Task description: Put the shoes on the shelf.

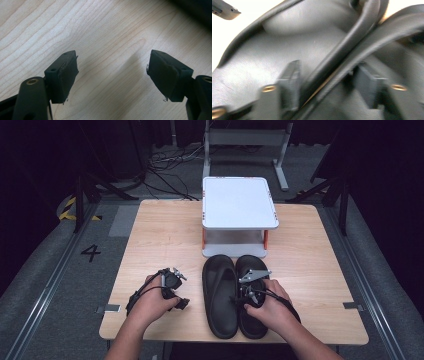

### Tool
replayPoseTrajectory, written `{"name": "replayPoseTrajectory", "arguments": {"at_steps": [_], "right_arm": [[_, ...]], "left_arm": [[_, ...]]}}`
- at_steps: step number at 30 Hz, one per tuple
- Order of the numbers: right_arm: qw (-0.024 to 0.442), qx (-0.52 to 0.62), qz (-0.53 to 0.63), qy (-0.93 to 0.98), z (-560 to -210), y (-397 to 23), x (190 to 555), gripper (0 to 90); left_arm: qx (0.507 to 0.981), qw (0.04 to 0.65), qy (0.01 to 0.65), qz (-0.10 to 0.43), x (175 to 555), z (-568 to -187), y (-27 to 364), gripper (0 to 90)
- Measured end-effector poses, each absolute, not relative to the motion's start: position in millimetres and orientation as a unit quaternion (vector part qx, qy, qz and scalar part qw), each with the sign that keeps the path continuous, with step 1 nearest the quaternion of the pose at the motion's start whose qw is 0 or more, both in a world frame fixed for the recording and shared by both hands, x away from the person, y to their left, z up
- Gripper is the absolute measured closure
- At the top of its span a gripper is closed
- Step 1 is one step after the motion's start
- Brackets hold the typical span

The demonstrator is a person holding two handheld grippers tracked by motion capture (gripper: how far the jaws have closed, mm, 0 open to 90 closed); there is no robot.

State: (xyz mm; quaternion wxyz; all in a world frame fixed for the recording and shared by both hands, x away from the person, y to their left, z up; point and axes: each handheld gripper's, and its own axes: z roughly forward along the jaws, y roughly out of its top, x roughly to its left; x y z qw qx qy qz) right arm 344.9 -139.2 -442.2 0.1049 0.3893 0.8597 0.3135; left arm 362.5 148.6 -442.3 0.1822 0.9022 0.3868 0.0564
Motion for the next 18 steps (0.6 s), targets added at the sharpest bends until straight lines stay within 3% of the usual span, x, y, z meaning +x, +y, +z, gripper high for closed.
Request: {"name": "replayPoseTrajectory", "arguments": {"at_steps": [8,18], "right_arm": [[0.092,0.405,0.312,0.855,-437.9,-148.7,347.4,75.1],[0.082,0.387,0.319,0.861,-432.6,-147.4,345.7,77.3]], "left_arm": [[0.901,0.185,0.387,0.06,362.9,-441.4,149.6,24.7],[0.899,0.187,0.392,0.059,363.5,-440.5,152.3,25.1]]}}
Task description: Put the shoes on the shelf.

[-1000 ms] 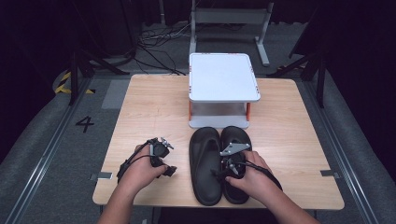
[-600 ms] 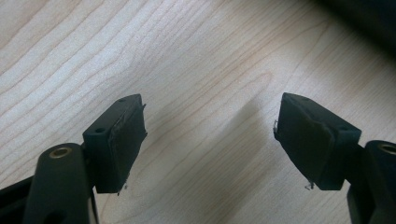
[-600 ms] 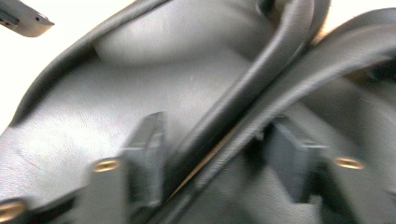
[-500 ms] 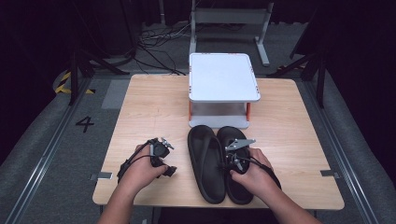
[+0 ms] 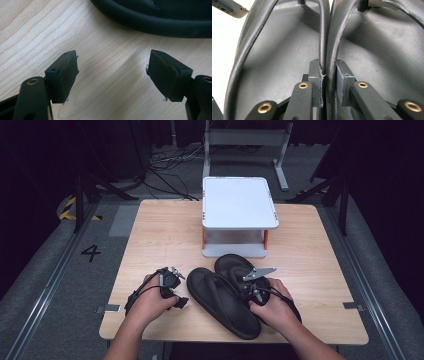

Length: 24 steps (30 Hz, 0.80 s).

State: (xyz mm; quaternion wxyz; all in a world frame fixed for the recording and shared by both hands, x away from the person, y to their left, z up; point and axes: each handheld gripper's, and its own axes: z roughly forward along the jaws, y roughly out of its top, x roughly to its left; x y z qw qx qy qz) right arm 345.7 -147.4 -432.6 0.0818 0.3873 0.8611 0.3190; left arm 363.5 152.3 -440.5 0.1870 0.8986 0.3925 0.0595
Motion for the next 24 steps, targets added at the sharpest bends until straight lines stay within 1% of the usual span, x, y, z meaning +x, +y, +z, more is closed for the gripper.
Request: {"name": "replayPoseTrajectory", "arguments": {"at_steps": [9,17,24], "right_arm": [[0.096,0.405,0.34,0.843,-411,-161,357,77.2],[0.114,0.432,0.349,0.824,-392,-172,377,77.2],[0.129,0.454,0.351,0.808,-382,-178,397,77.2]], "left_arm": [[0.895,0.189,0.399,0.059,365,-439,157,25.1],[0.895,0.196,0.395,0.06,367,-437,157,25.1],[0.895,0.198,0.394,0.063,369,-435,157,25.1]]}}
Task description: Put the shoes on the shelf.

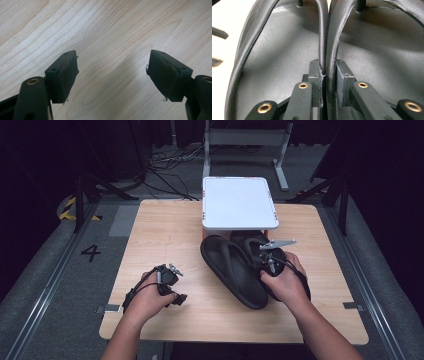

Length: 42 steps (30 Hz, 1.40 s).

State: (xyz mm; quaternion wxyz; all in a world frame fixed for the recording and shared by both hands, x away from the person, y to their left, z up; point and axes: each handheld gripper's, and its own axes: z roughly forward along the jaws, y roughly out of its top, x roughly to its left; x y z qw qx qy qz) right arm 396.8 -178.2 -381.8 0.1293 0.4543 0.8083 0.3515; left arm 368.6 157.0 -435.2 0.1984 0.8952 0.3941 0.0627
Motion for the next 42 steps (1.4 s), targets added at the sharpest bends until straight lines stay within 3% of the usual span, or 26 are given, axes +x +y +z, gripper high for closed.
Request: {"name": "replayPoseTrajectory", "arguments": {"at_steps": [14,28,42], "right_arm": [[0.161,0.505,0.34,0.777,-378,-174,432,77.1],[0.155,0.55,0.324,0.754,-387,-154,460,76.9],[0.167,0.572,0.356,0.72,-390,-156,454,77.2]], "left_arm": [[0.896,0.2,0.392,0.059,370,-436,158,25.1],[0.894,0.202,0.395,0.06,369,-435,162,25.1],[0.896,0.198,0.393,0.058,369,-437,160,25.1]]}}
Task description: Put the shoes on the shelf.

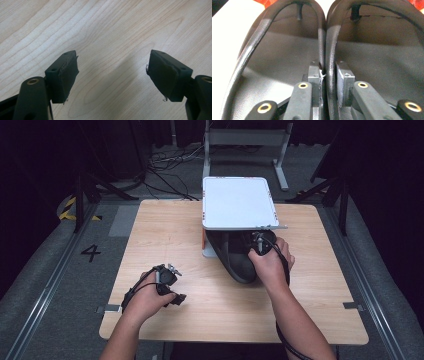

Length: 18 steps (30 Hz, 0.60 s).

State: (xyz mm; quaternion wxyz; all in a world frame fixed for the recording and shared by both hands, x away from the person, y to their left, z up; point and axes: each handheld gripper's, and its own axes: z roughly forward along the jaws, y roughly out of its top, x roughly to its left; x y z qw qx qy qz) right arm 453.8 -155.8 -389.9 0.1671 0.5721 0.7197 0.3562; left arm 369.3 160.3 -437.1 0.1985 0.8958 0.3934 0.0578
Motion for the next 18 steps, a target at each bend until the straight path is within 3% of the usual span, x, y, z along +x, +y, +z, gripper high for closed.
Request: {"name": "replayPoseTrajectory", "arguments": {"at_steps": [14,18], "right_arm": [[0.18,0.583,0.35,0.711,-406,-135,481,76.8],[0.196,0.571,0.372,0.705,-417,-135,481,71.5]], "left_arm": [[0.895,0.201,0.393,0.057,369,-437,161,25.1],[0.895,0.202,0.393,0.057,369,-437,161,25.1]]}}
